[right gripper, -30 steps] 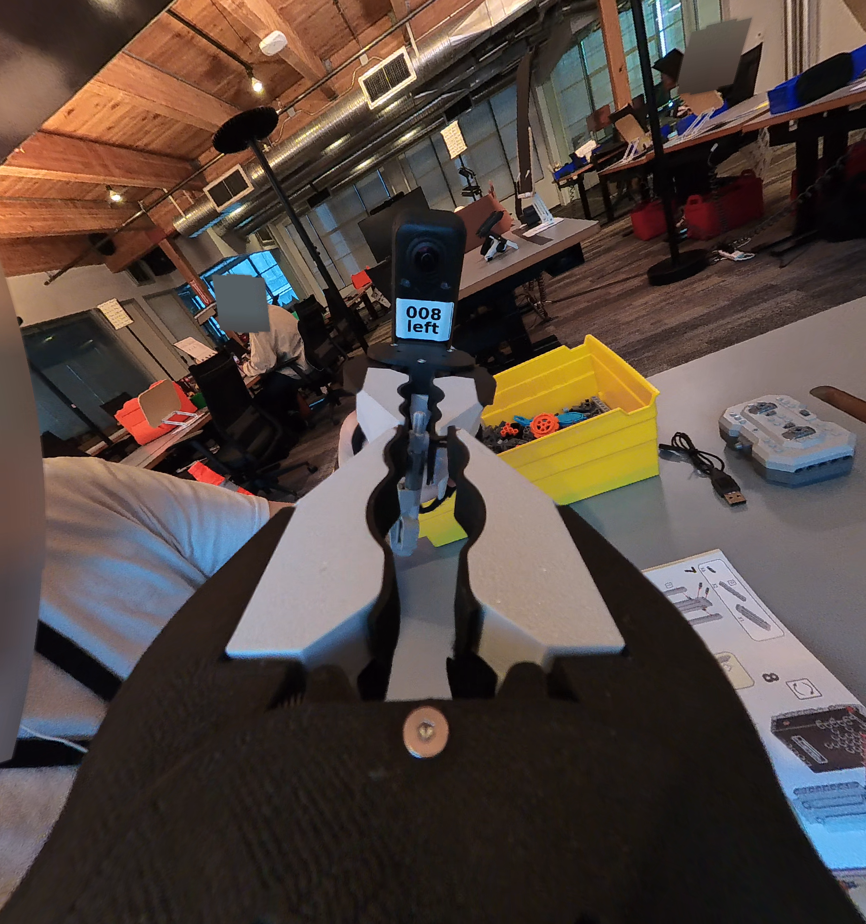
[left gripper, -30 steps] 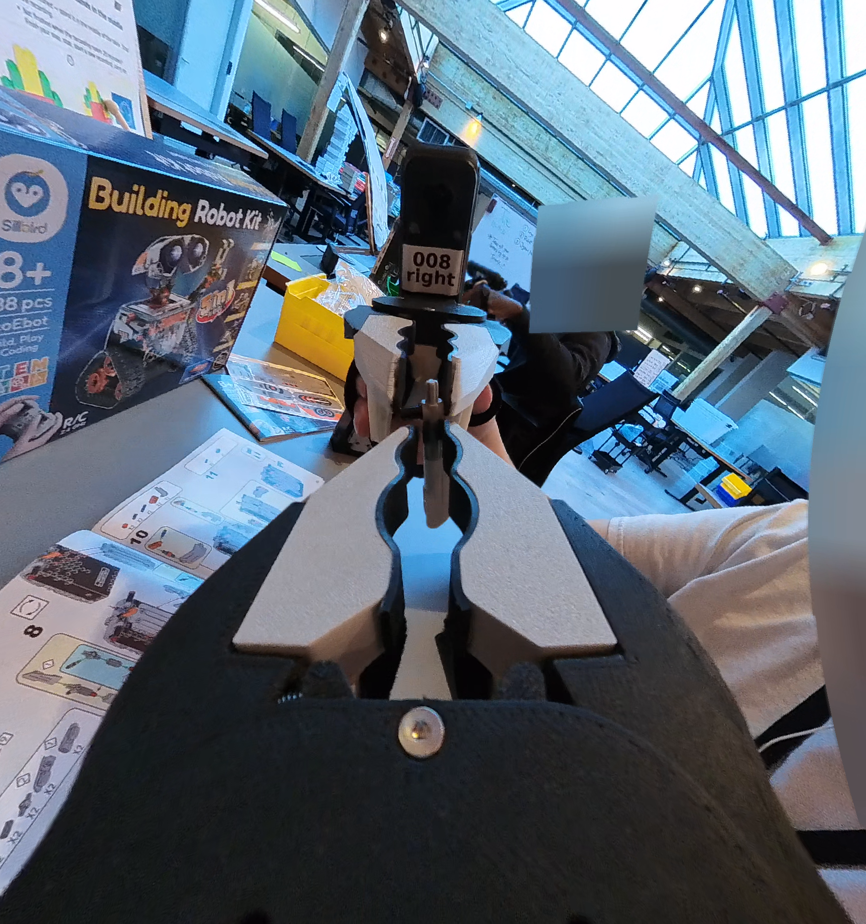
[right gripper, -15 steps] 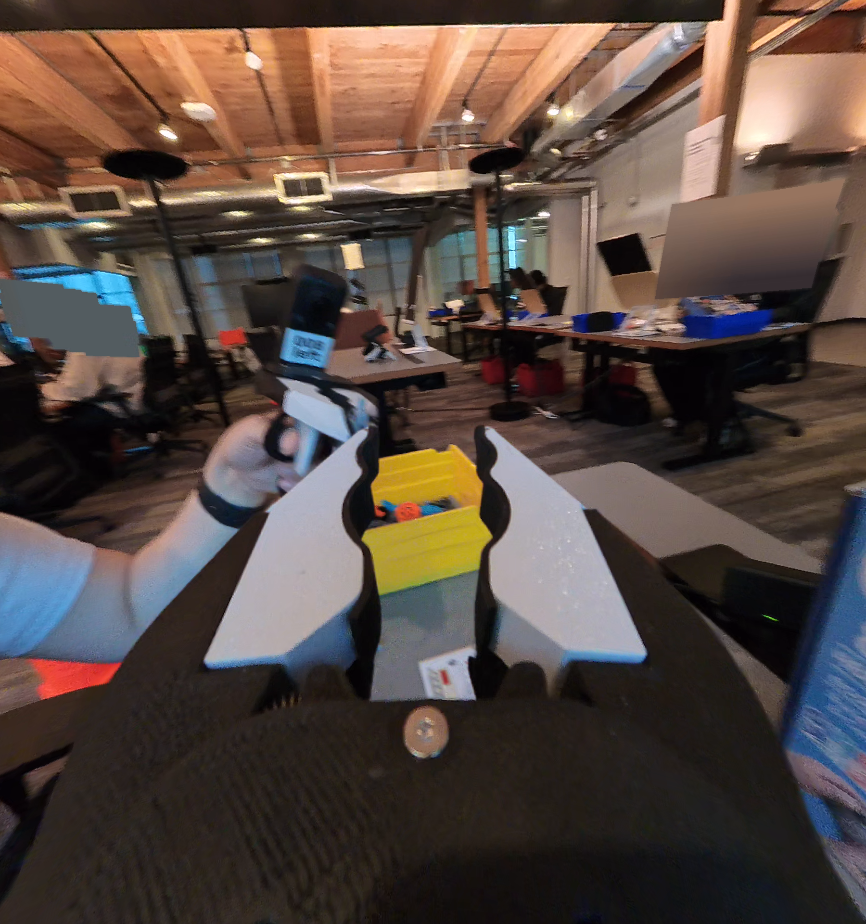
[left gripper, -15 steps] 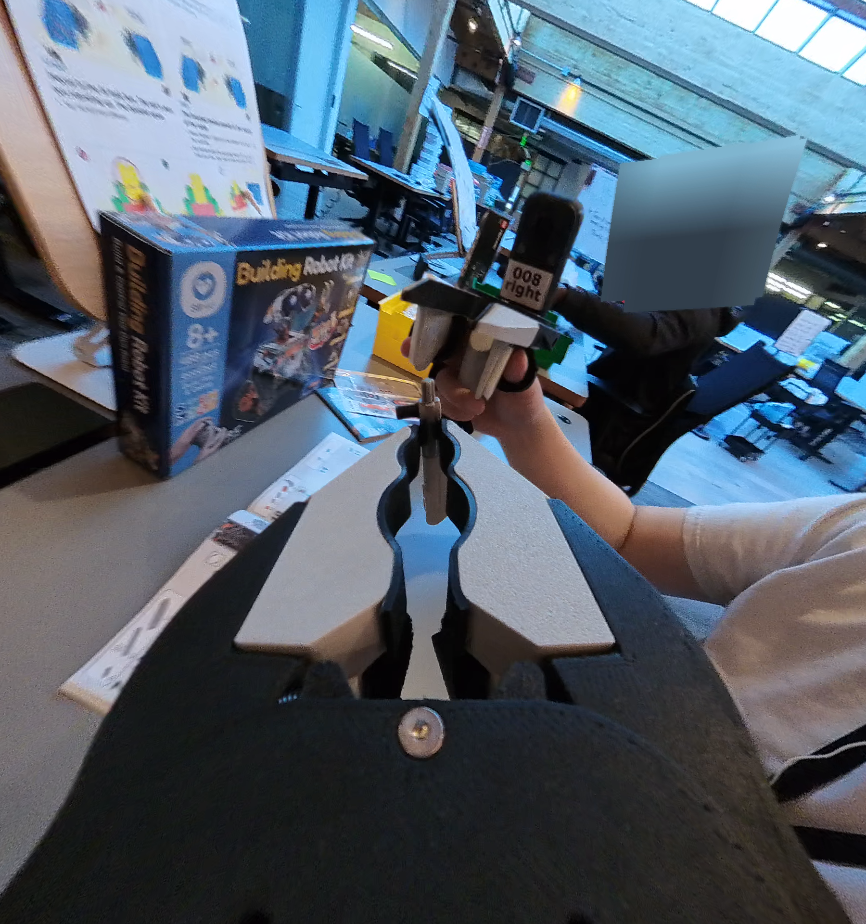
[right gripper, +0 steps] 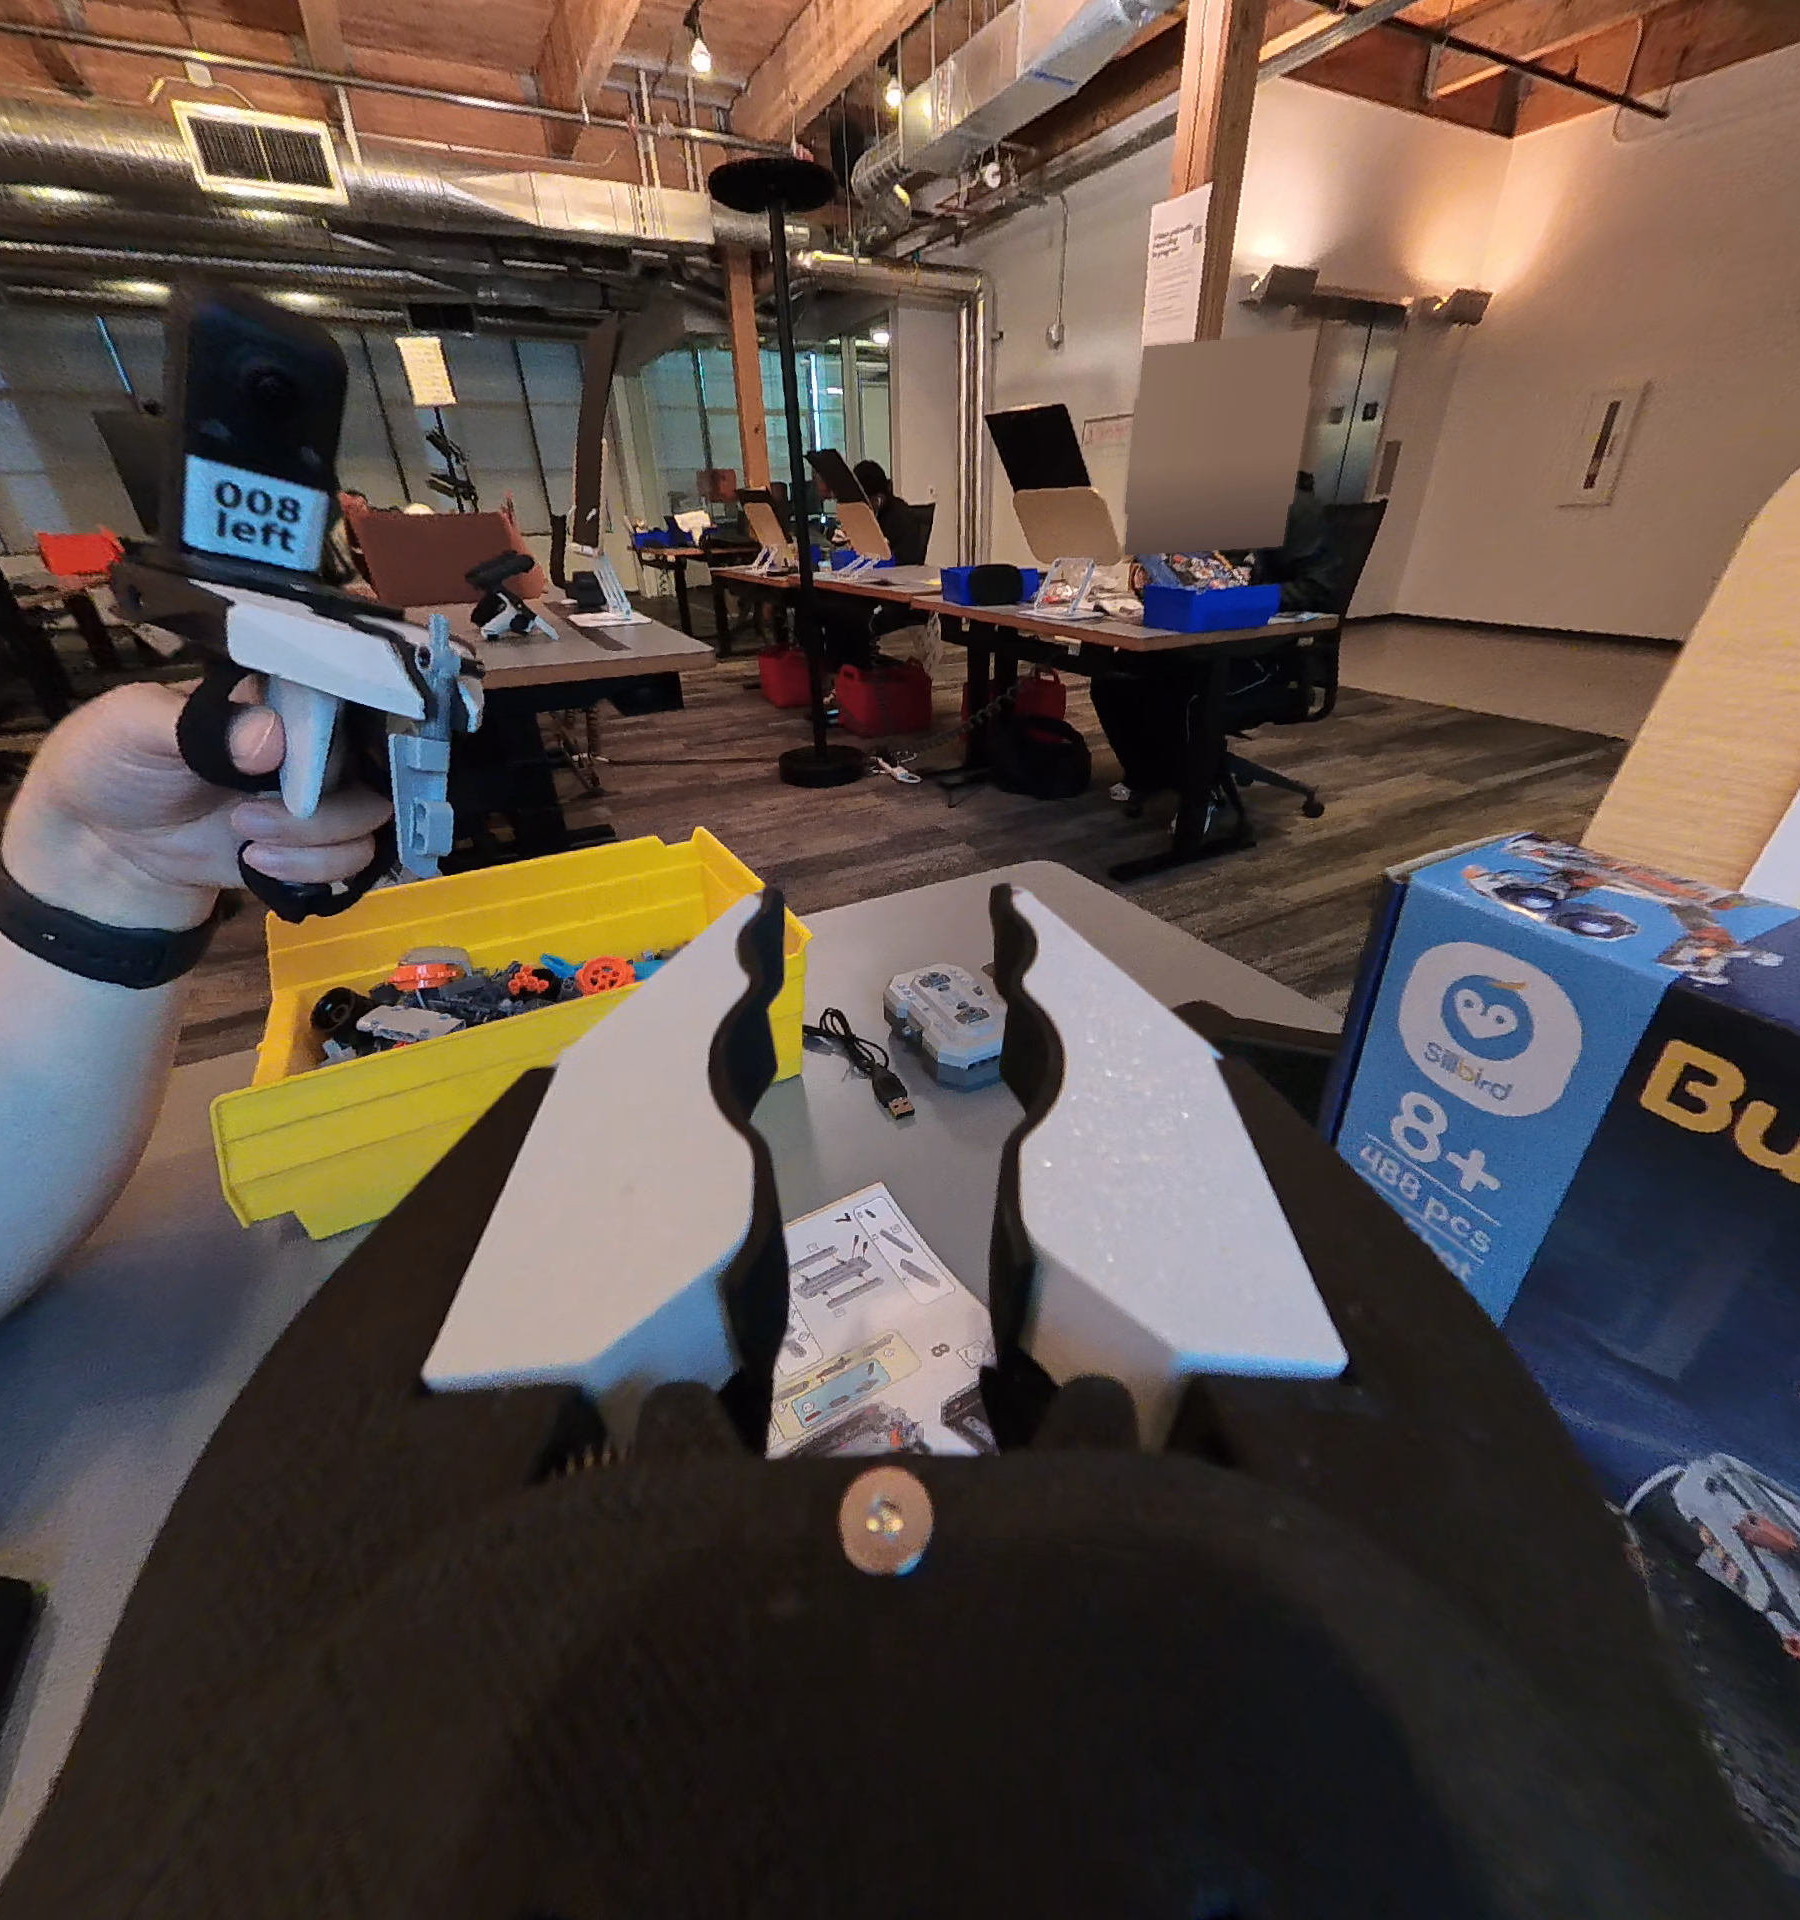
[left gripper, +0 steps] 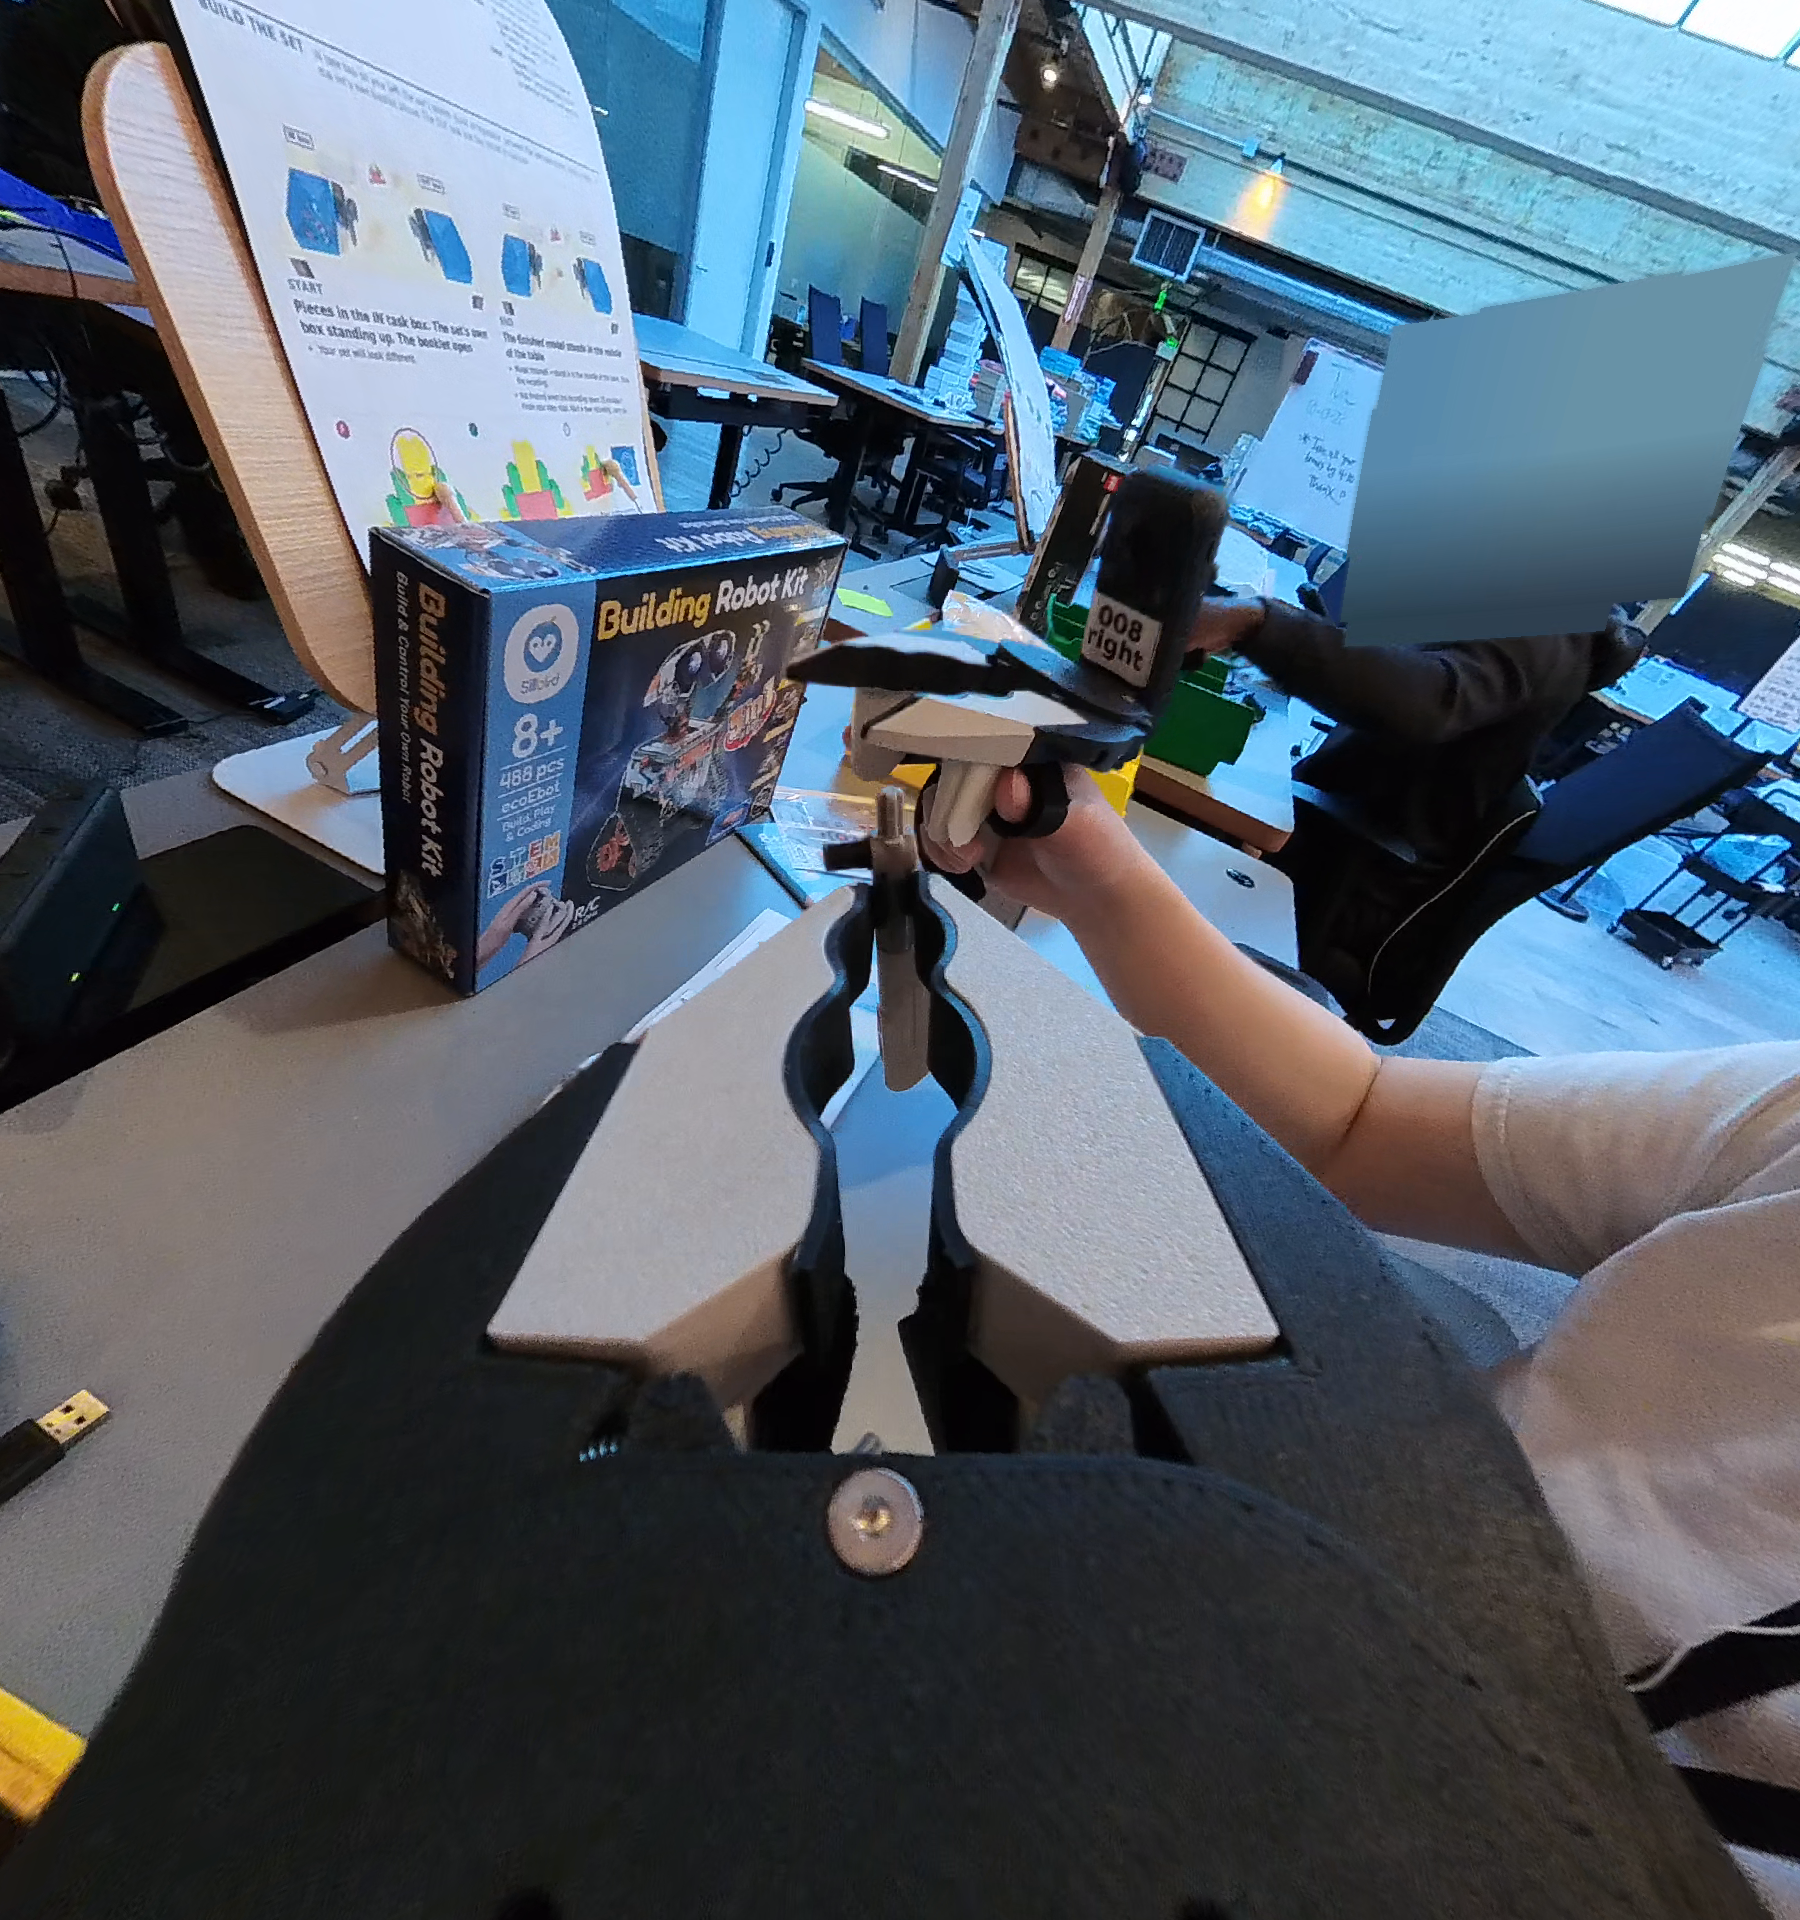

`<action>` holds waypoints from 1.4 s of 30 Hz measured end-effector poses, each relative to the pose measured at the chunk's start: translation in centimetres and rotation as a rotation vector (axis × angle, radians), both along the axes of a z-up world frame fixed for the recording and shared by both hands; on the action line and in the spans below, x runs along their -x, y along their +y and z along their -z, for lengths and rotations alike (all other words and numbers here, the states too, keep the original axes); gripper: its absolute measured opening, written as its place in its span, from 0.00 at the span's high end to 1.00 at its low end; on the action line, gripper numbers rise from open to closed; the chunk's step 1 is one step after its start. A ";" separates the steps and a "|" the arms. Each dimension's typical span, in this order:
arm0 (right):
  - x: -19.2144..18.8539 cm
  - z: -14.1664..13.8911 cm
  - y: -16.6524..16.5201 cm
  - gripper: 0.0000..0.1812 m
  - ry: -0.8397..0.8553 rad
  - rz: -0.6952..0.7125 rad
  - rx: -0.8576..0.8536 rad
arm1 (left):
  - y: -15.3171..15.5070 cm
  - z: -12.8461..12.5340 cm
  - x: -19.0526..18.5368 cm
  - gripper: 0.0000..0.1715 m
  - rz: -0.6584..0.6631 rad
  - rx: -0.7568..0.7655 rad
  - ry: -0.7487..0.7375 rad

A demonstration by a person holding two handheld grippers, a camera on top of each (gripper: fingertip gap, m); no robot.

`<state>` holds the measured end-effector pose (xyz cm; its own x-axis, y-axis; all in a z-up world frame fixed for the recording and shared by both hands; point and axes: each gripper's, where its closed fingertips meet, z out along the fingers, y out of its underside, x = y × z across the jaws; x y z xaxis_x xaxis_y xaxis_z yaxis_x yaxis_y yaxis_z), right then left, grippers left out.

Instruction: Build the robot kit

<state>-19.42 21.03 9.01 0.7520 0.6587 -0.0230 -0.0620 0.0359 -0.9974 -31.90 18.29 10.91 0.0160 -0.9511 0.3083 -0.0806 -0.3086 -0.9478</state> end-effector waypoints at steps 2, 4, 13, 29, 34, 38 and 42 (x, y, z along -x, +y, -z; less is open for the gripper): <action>0.4 0.6 0.2 0.78 -0.014 -0.009 0.018 | 0.2 0.1 0.1 0.97 -0.017 -0.016 0.011; 0.8 1.1 0.2 0.78 -0.025 -0.025 0.036 | 0.4 0.1 0.3 0.97 -0.031 -0.028 0.017; 6.0 7.0 0.2 0.79 -0.250 -0.143 0.158 | 1.2 -1.3 2.3 0.97 -0.093 -0.061 -0.013; 15.5 19.1 -1.0 0.86 -0.509 -0.284 0.560 | 0.8 -4.1 5.9 0.97 -0.119 -0.097 -0.109; 16.8 19.6 -2.3 0.89 -0.526 -0.414 0.601 | 0.4 -4.6 6.2 0.97 -0.109 -0.108 -0.123; 19.0 20.5 -5.2 0.88 -0.728 -0.713 0.387 | -0.2 -4.7 6.0 0.97 -0.088 -0.119 -0.123; 17.6 21.8 -4.0 0.88 -0.889 -0.770 0.313 | -0.3 -4.5 5.9 0.97 -0.094 -0.142 -0.106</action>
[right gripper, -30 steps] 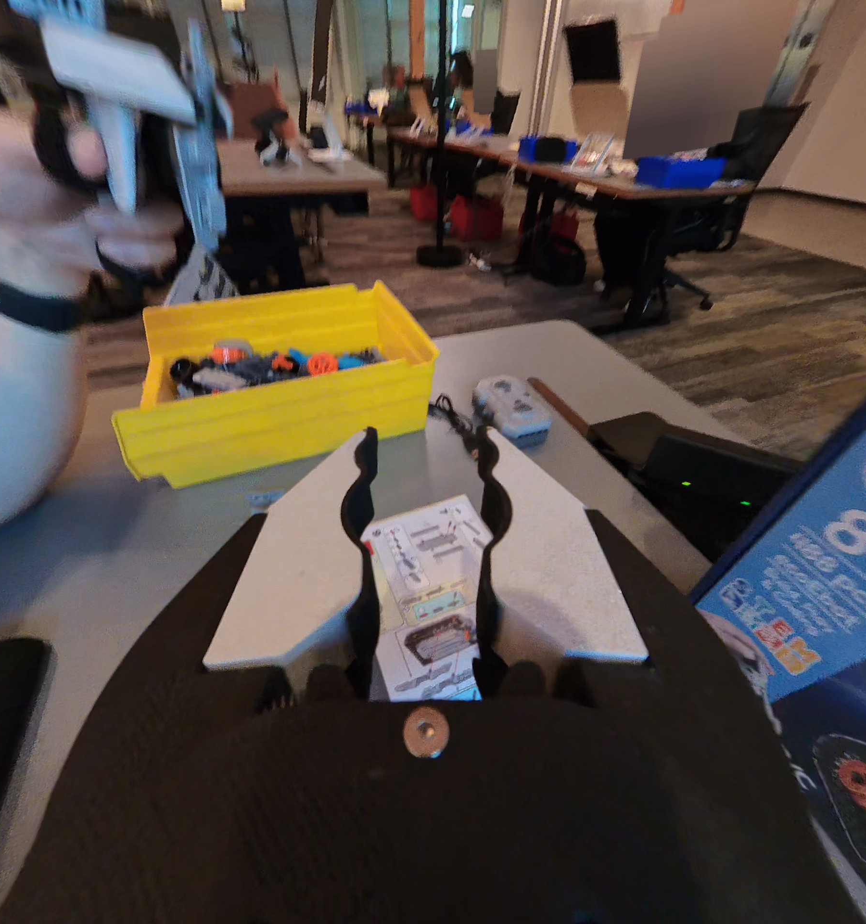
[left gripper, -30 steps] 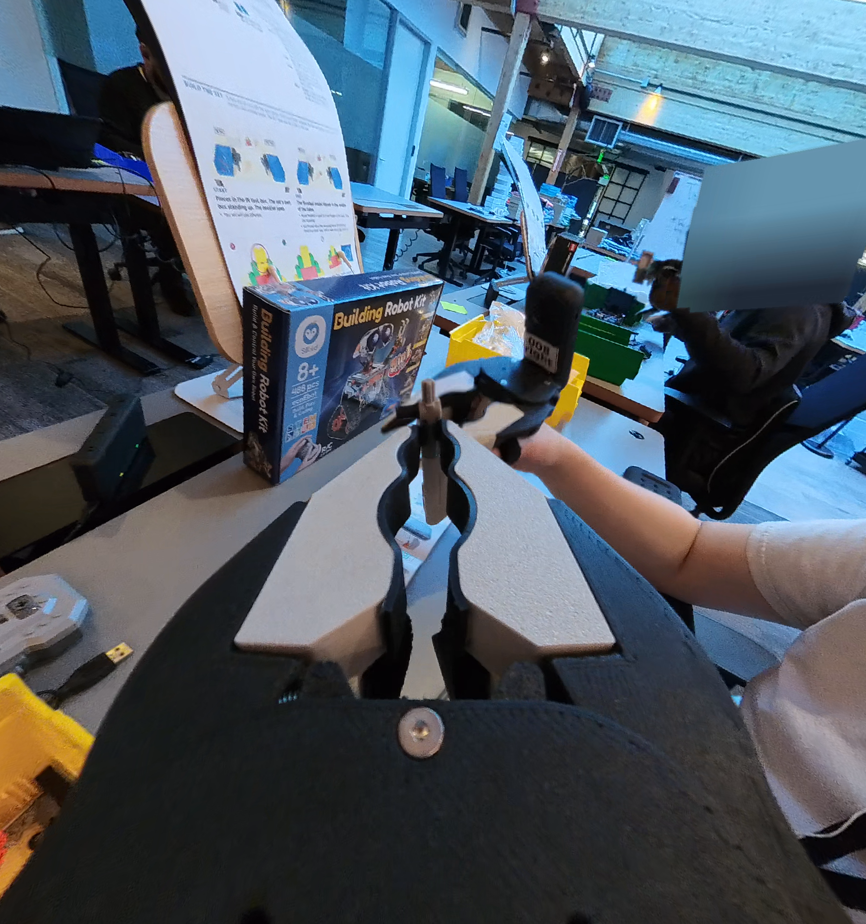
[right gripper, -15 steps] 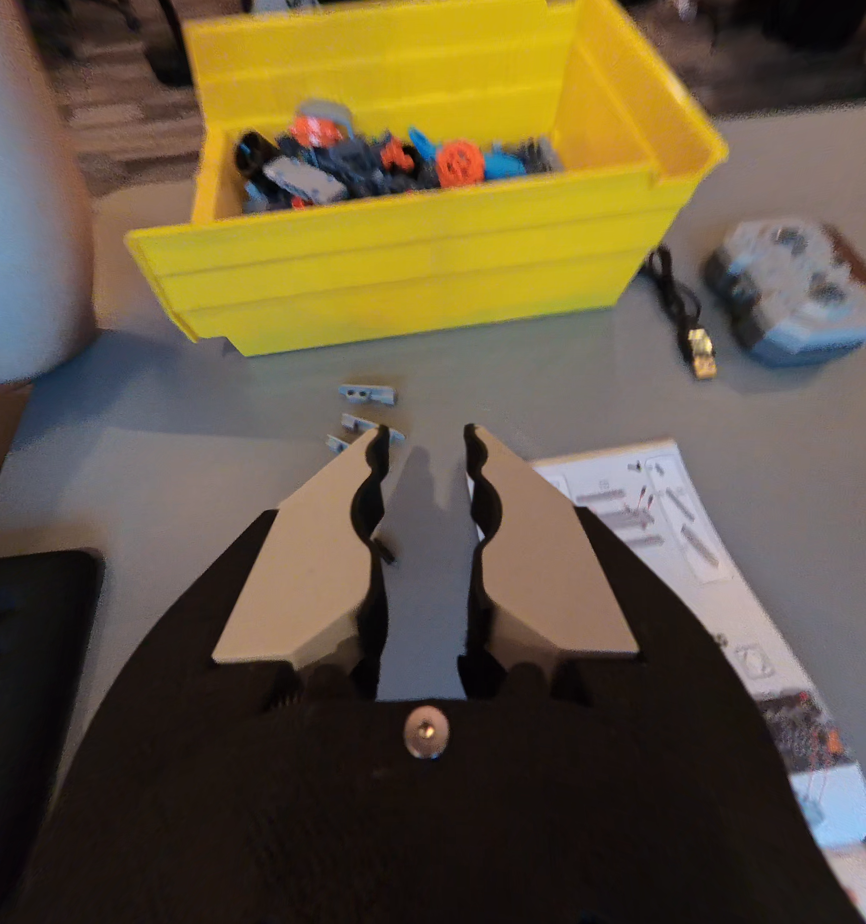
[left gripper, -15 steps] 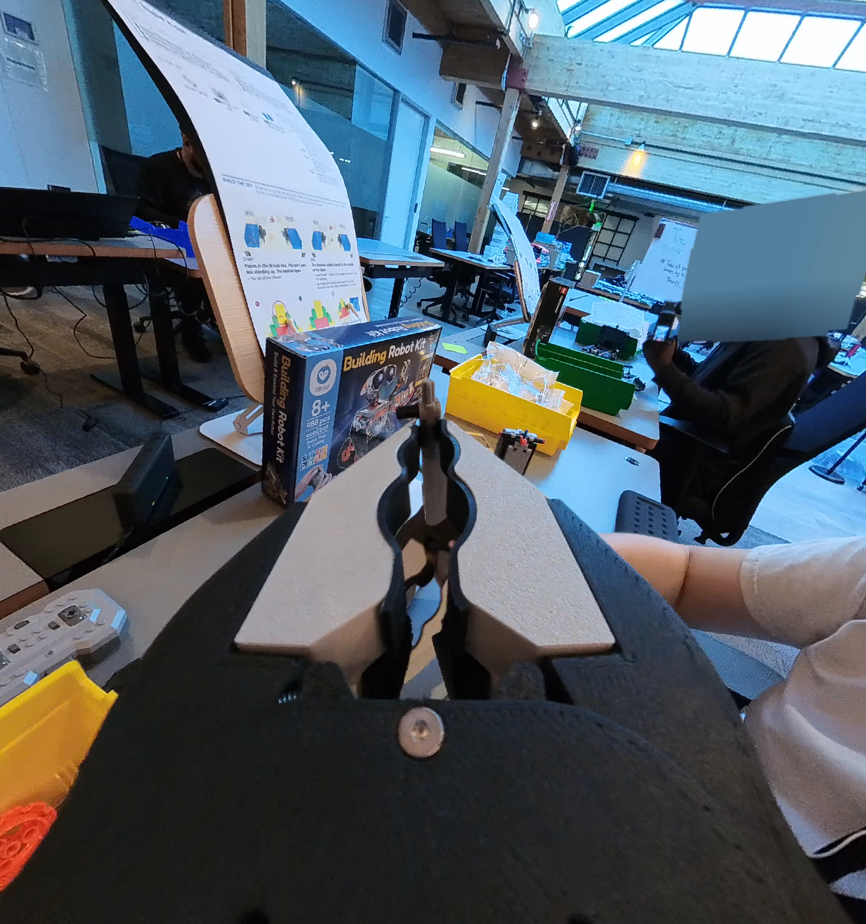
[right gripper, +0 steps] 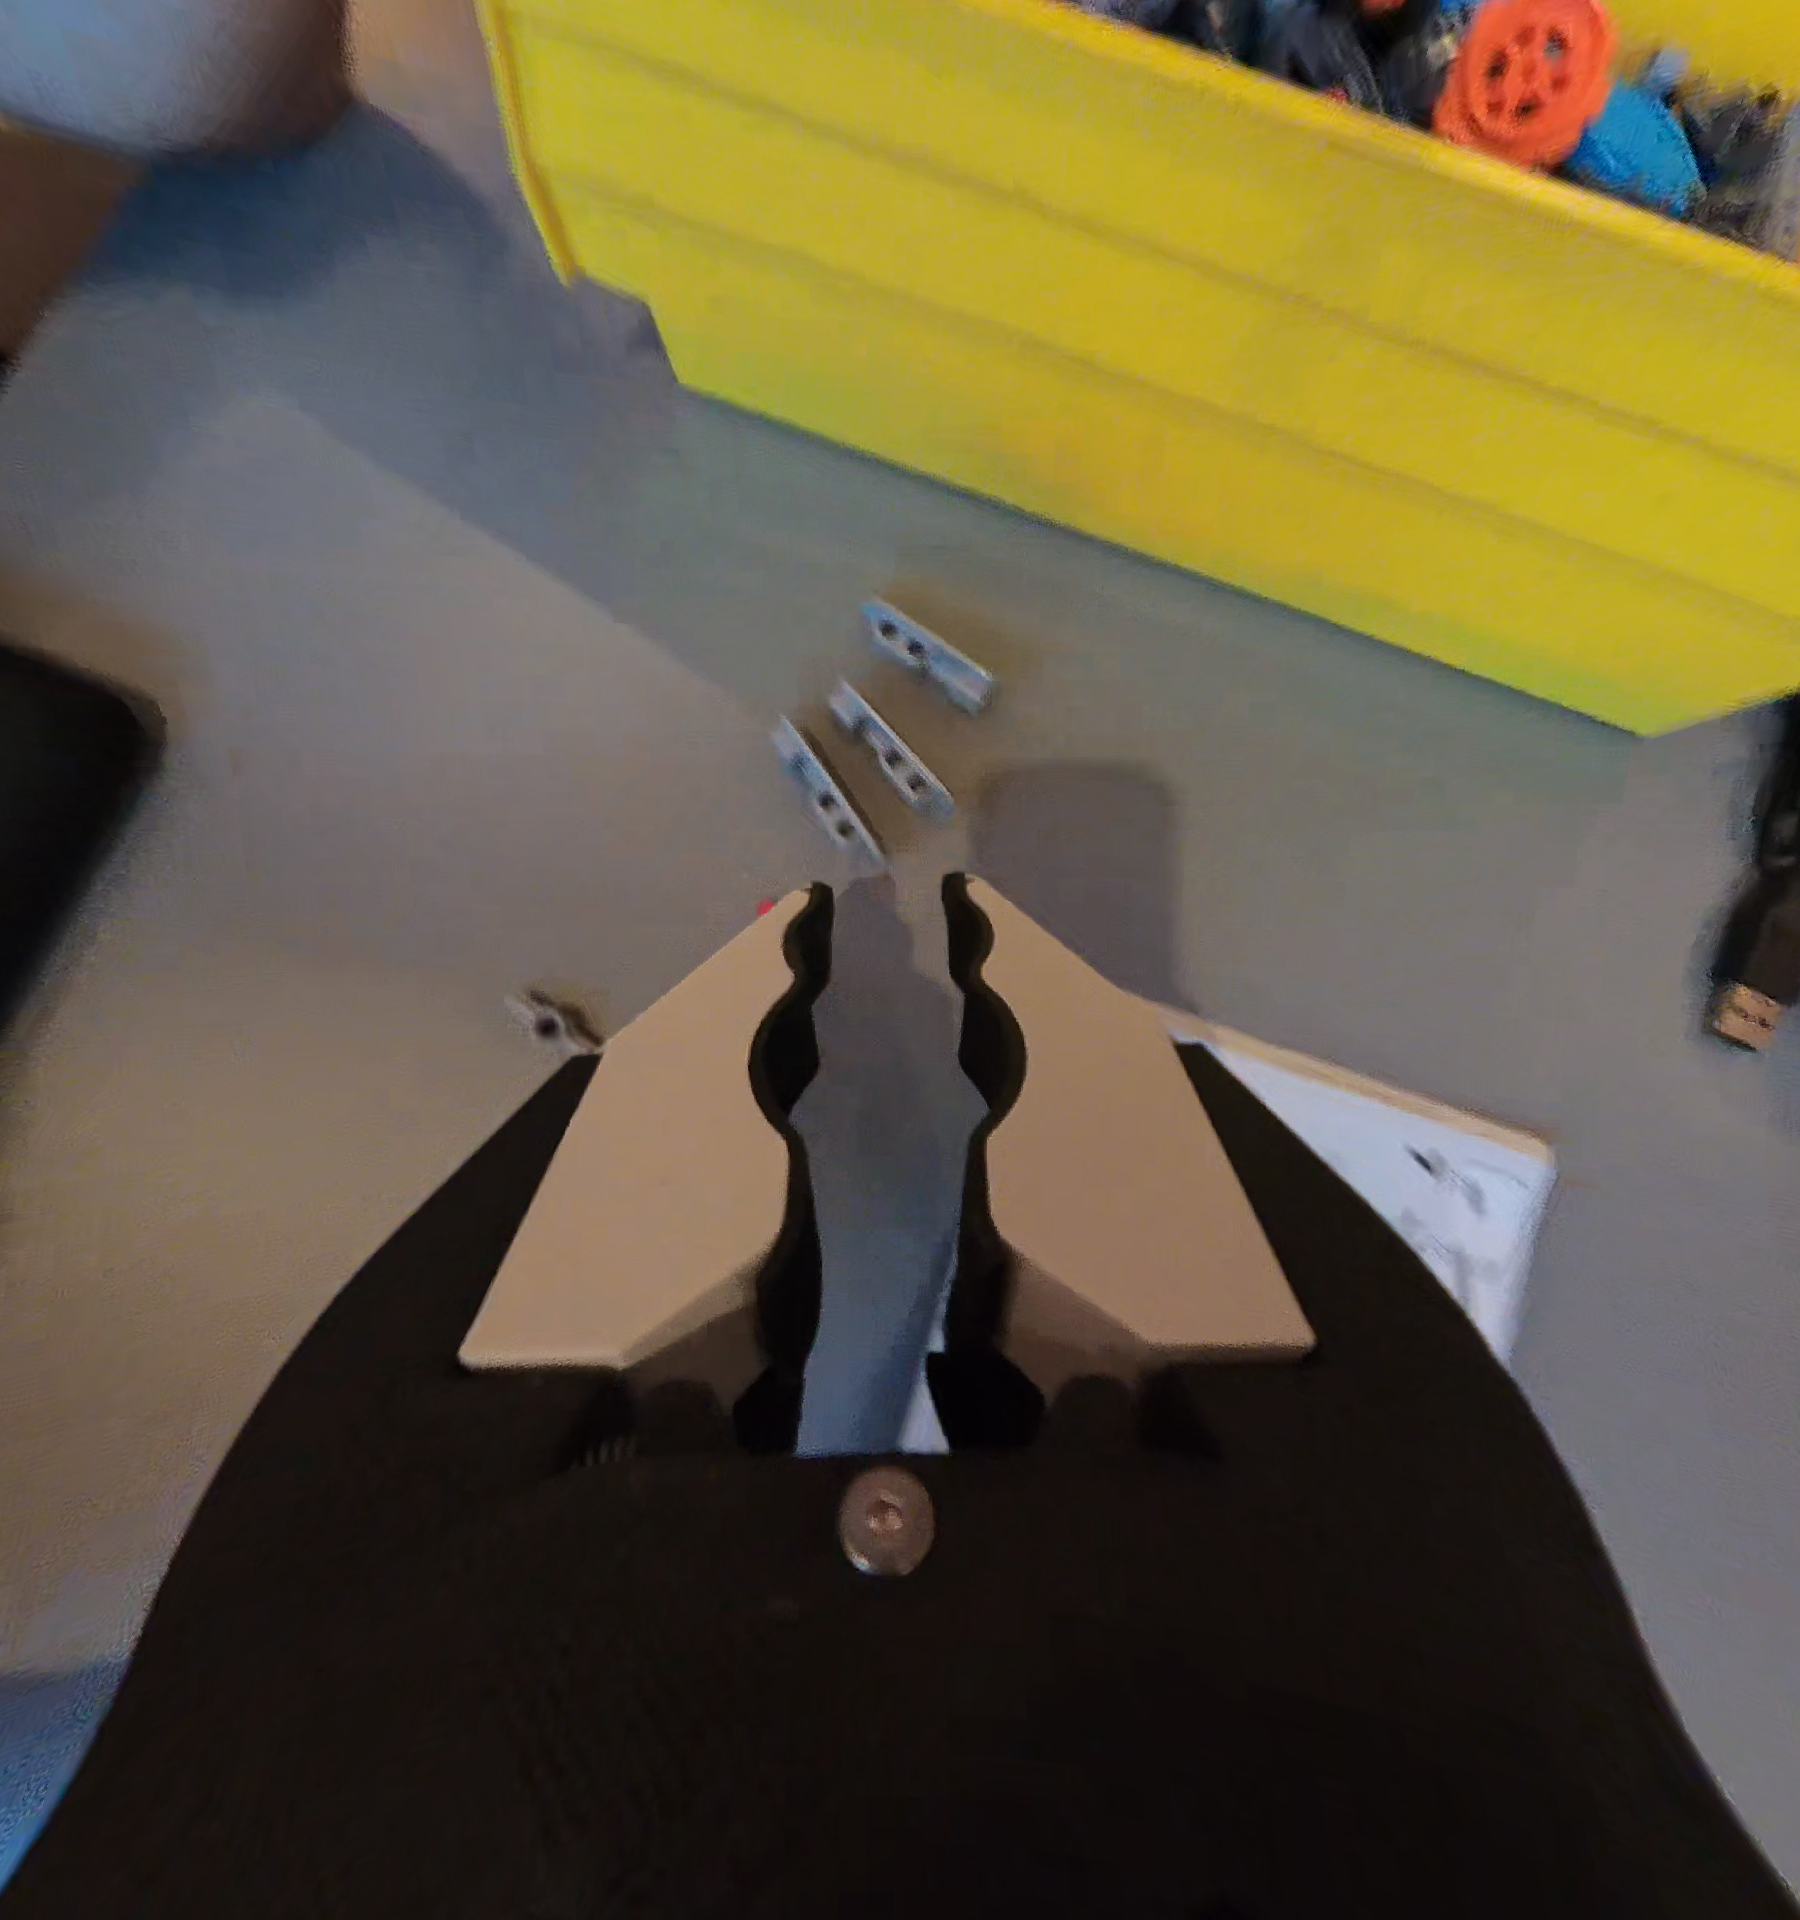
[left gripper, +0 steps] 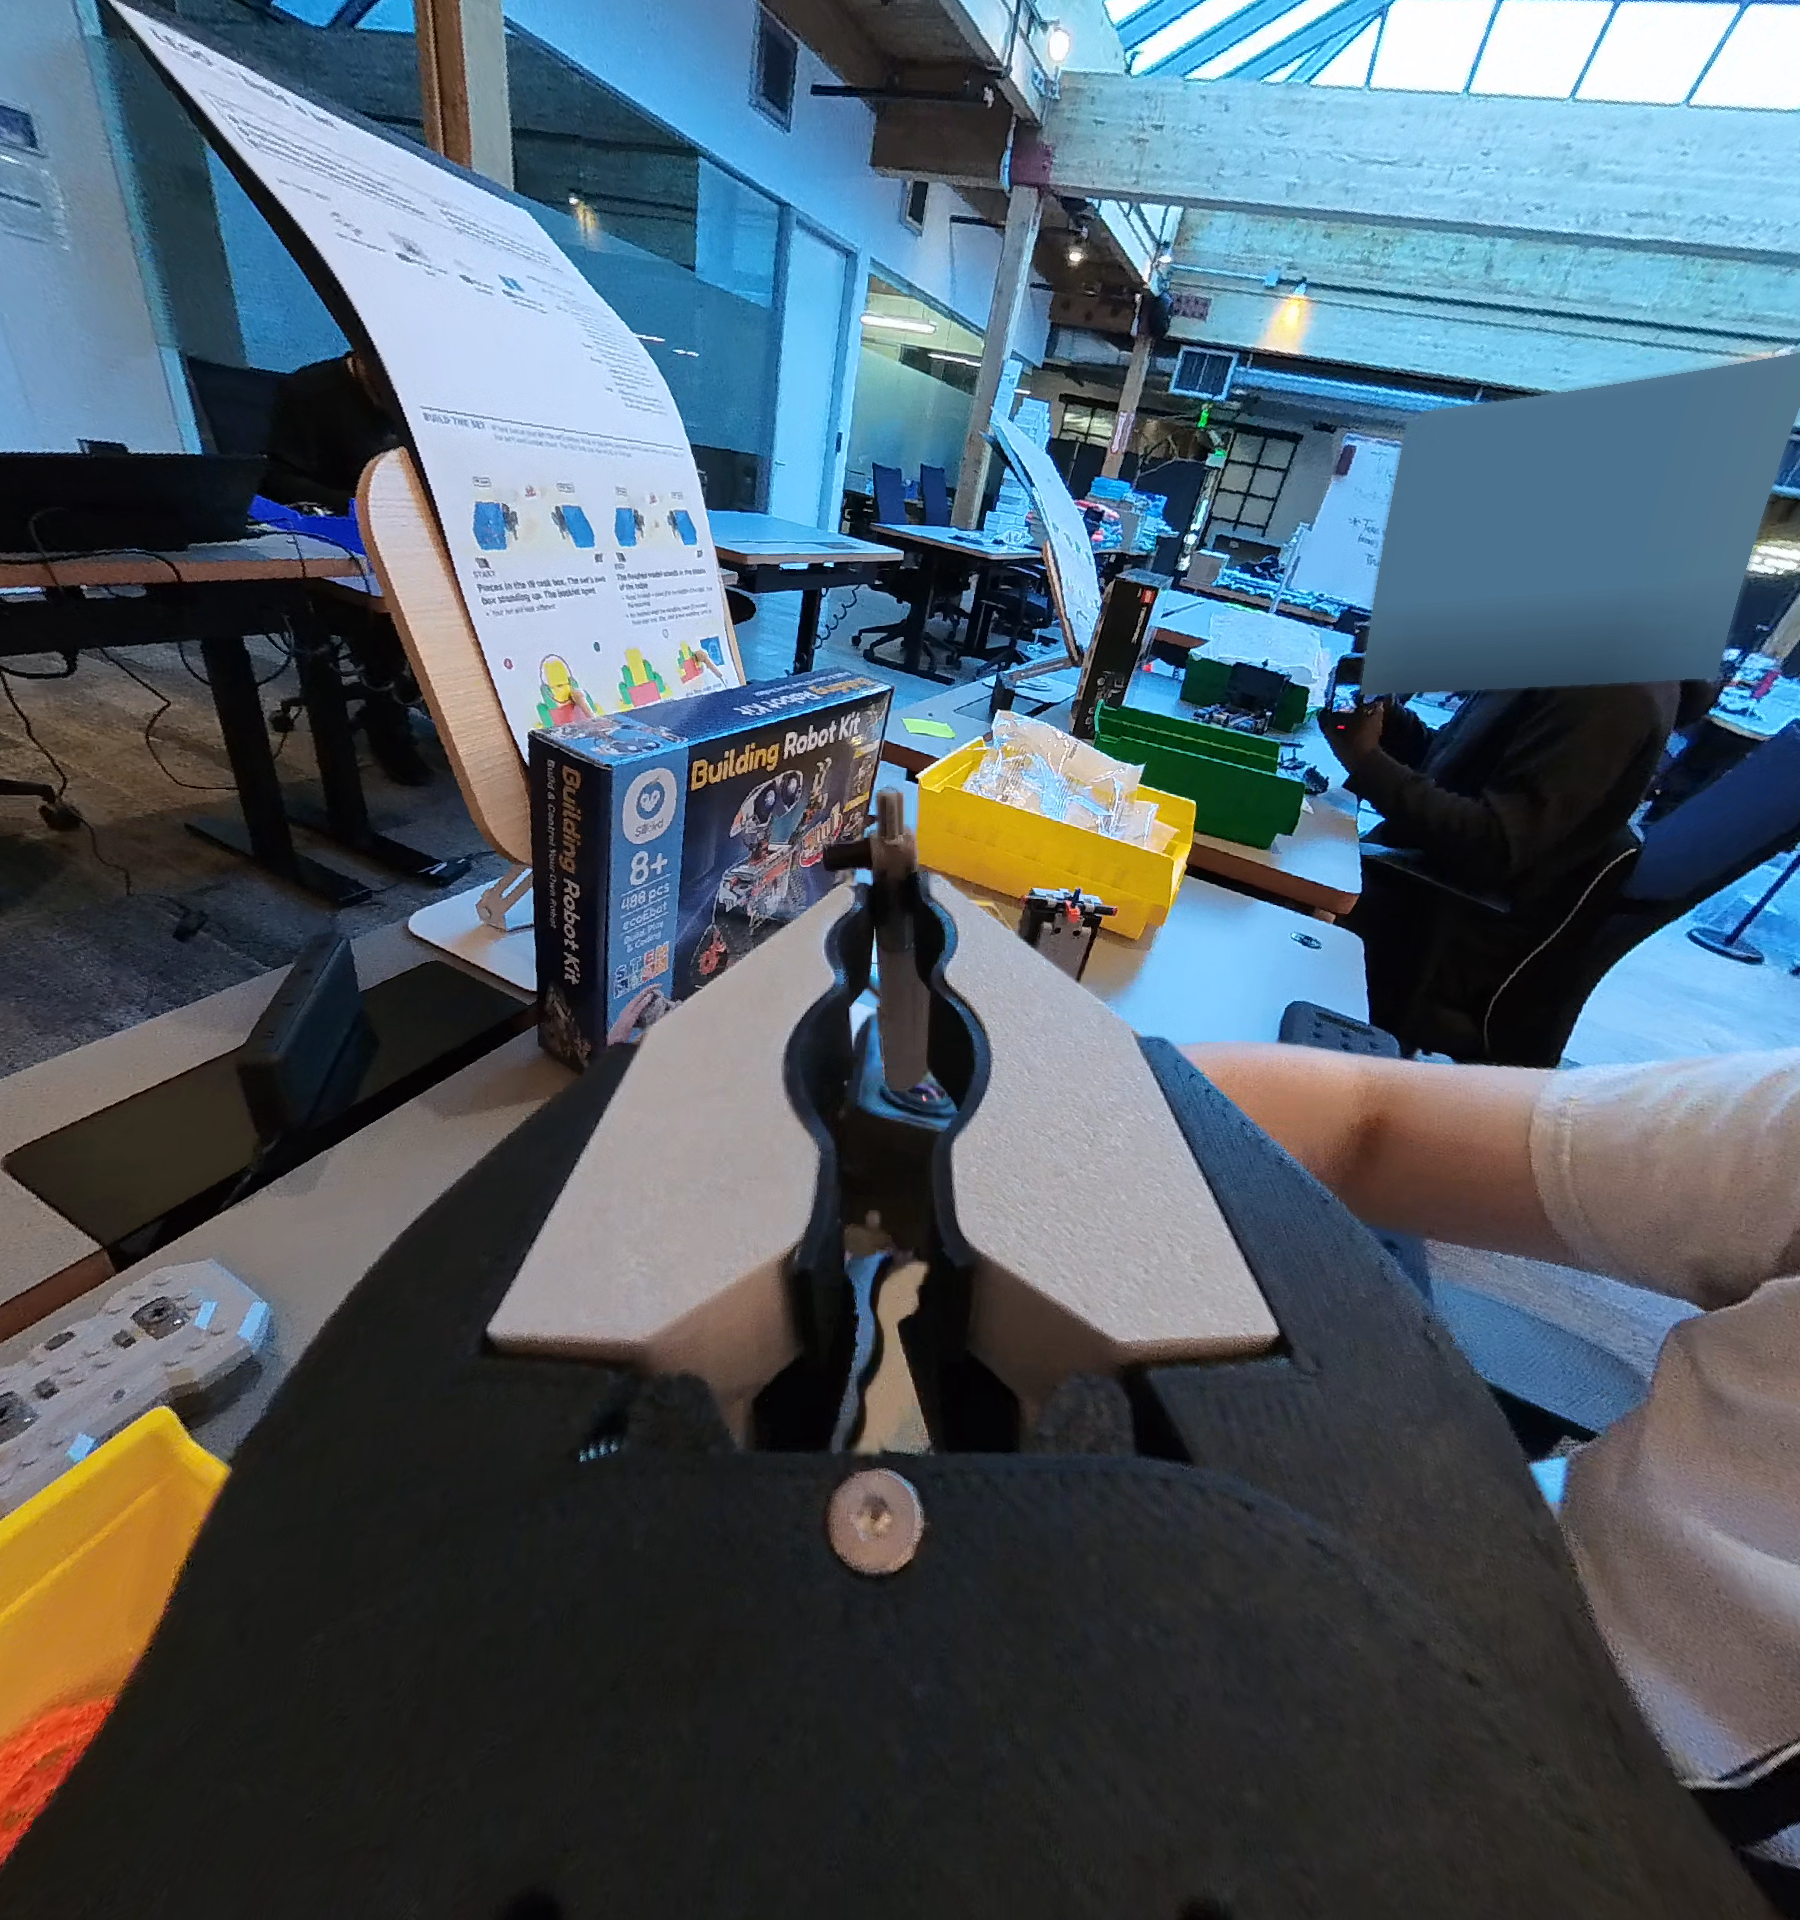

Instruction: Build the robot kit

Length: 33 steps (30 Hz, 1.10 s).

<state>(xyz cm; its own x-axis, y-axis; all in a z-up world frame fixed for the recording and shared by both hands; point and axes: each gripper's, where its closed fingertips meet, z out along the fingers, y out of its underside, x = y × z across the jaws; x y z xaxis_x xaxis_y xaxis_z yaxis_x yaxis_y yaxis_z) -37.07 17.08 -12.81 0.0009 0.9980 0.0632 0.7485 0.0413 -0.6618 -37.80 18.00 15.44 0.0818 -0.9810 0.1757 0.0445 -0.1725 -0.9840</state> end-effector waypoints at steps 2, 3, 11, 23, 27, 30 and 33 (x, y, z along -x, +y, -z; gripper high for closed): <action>-1.7 -2.4 1.5 0.91 0.018 0.033 -0.023 | 0.2 0.0 0.2 0.97 -0.016 -0.008 0.005; -2.5 -4.5 2.2 0.91 0.072 0.058 -0.036 | 0.2 -0.1 0.4 0.98 -0.020 -0.011 0.001; -12.5 -11.9 6.2 0.93 0.071 0.254 -0.134 | 0.2 -0.8 0.9 0.97 -0.005 -0.004 -0.035; -0.1 -2.8 0.8 0.96 0.101 0.257 0.249 | -0.3 -0.1 -0.7 0.97 0.014 -0.005 0.003; 2.5 -2.3 -2.1 0.96 0.178 0.322 0.531 | -0.1 -0.8 0.5 0.97 -0.012 -0.013 -0.024; 2.8 -0.8 -2.5 0.93 0.082 0.008 0.109 | -0.2 -1.4 1.2 0.97 -0.013 -0.020 -0.051; 3.8 -0.1 -2.8 0.93 0.081 -0.182 -0.047 | -0.2 -1.3 1.4 0.97 -0.019 -0.022 -0.047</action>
